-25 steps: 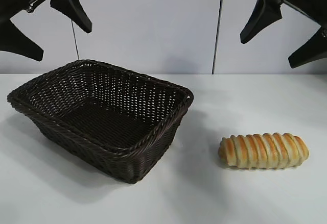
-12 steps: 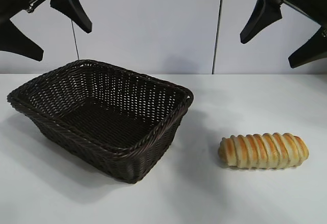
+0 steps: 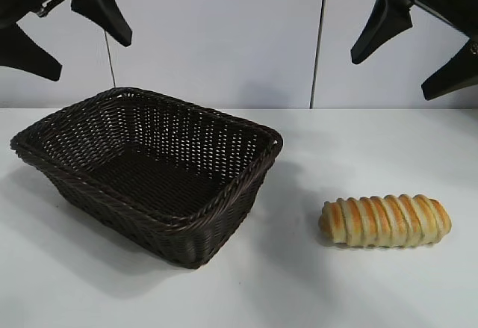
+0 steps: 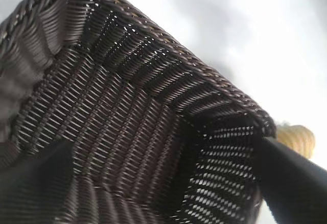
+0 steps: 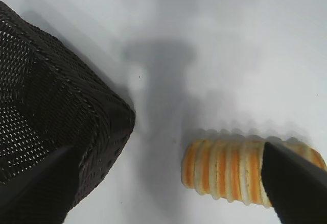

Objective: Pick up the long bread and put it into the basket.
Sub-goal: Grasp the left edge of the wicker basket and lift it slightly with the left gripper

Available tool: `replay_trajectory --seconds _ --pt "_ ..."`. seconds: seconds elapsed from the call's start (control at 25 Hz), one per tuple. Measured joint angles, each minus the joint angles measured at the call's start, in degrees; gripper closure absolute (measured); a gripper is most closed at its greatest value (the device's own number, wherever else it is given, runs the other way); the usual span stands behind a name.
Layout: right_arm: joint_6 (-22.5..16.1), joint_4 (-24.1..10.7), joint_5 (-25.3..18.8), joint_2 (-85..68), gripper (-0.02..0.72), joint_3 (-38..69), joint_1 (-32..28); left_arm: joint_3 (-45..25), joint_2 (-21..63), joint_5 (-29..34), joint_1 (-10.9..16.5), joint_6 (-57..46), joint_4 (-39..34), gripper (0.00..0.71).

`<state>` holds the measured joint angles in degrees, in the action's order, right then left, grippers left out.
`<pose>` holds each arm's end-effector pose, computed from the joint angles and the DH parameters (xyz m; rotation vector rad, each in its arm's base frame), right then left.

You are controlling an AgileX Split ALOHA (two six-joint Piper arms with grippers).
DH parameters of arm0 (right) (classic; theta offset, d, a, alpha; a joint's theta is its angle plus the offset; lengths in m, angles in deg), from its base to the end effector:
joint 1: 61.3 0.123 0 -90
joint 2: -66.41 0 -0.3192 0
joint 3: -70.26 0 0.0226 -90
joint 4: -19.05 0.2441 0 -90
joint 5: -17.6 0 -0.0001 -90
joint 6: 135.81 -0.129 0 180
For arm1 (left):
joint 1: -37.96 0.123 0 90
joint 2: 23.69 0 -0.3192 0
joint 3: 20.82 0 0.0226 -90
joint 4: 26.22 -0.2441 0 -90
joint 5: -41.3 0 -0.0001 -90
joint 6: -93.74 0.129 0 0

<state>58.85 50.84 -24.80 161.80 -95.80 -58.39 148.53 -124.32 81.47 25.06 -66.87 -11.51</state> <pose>0.3304 0.0627 0.2800 0.0185 2.5630 0.5513 0.3434 -0.1003 0.2584 0.5330 2.5700 -0.2454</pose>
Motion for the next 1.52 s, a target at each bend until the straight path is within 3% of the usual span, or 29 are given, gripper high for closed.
replay_trajectory --seconds 0.48,0.68,0.92,1.28,1.52 --pt "0.0 0.0 -1.38 0.0 0.008 0.0 0.0 10.19 -15.65 -0.8 0.0 -0.04 -9.81 0.015" --pt "0.0 0.0 -1.52 0.0 0.008 0.0 0.0 12.14 -17.95 -1.06 2.05 -0.19 -11.81 0.015" --pt "0.0 -0.06 -1.62 0.0 0.008 0.0 0.0 12.61 -20.43 -1.37 6.28 0.34 -8.1 0.015" --pt "0.0 -0.06 -1.57 0.0 0.008 0.0 0.0 12.66 -22.09 -1.57 5.99 4.26 -2.54 0.016" --pt "0.0 -0.06 -1.47 0.0 0.008 0.0 0.0 12.66 -22.09 -1.57 5.99 4.37 -2.54 0.195"
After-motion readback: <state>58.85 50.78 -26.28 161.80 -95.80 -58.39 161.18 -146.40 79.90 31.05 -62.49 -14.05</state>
